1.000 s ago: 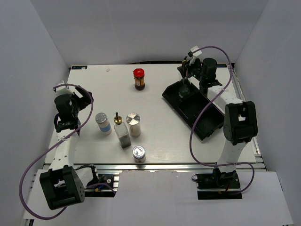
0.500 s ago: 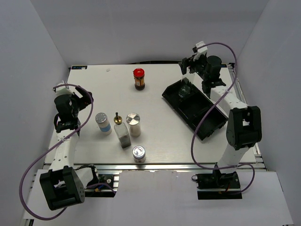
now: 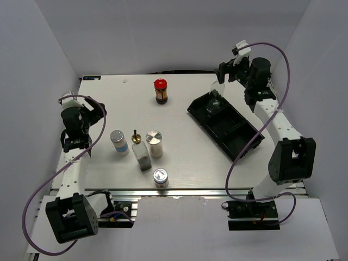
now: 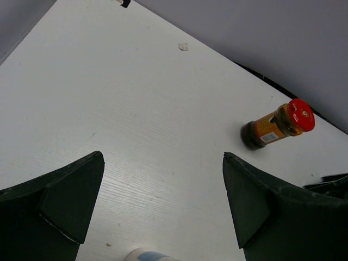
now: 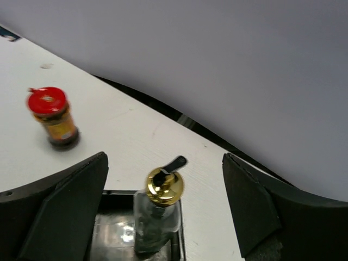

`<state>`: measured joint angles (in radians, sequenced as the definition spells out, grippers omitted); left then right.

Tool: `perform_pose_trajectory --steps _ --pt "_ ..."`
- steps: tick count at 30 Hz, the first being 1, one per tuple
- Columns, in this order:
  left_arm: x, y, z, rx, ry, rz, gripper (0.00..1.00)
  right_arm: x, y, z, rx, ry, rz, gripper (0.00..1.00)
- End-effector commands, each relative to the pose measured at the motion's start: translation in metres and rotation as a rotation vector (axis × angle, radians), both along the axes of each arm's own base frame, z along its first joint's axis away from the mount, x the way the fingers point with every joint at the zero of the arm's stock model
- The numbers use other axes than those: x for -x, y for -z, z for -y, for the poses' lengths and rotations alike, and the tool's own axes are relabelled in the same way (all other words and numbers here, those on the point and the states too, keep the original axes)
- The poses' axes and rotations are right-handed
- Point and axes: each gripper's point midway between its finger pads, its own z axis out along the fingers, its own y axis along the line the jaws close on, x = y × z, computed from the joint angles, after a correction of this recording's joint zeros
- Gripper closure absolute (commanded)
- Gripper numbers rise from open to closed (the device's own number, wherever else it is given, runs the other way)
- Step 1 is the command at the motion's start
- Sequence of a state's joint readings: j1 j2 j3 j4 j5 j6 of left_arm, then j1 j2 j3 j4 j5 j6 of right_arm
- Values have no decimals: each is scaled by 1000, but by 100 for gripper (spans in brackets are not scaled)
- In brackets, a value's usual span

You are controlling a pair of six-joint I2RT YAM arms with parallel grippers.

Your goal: Organize the condiment bottles

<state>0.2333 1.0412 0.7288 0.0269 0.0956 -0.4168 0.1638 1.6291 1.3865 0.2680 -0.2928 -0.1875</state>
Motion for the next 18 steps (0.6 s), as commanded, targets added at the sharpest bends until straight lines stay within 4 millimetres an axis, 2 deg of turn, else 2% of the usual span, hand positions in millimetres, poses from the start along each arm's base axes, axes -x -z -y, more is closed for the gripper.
perform_pose_trajectory --steps 1,3,4,6,7,8,9,10,11,12,13,15,16,18 --pt "-4 -27 4 29 8 52 2 43 -64 -23 -29 -155 76 11" --pt "-7 -27 7 44 1 49 2 69 -71 -37 -18 -244 74 11" --pt "-9 -28 15 44 12 47 2 82 -69 -55 6 -295 74 11" --pt "-11 -27 22 39 6 20 2 106 -65 -71 95 -358 84 11" --pt "-14 -27 33 23 9 11 2 124 -57 -94 124 -427 68 11" --pt "-15 -28 39 11 19 5 2 138 -56 -104 147 -465 75 11" --pt "-15 -26 45 0 30 -9 2 152 -42 -115 177 -518 57 11" --pt "-17 -28 58 -15 48 -12 2 173 -36 -137 189 -602 59 11" --pt "-17 -29 65 -22 63 -15 2 188 -34 -147 199 -654 68 11" --pt "-16 -28 69 -27 74 -20 2 203 -21 -158 211 -723 56 10" --pt "-16 -31 77 -26 95 -17 2 223 -17 -175 213 -792 57 10" --pt "-13 -34 87 -23 128 -12 2 245 -7 -191 215 -870 55 10" --pt "-11 -36 91 -19 145 -4 2 263 -4 -205 213 -928 51 11" --pt "-6 -39 100 -8 178 5 2 277 5 -218 208 -984 27 11"
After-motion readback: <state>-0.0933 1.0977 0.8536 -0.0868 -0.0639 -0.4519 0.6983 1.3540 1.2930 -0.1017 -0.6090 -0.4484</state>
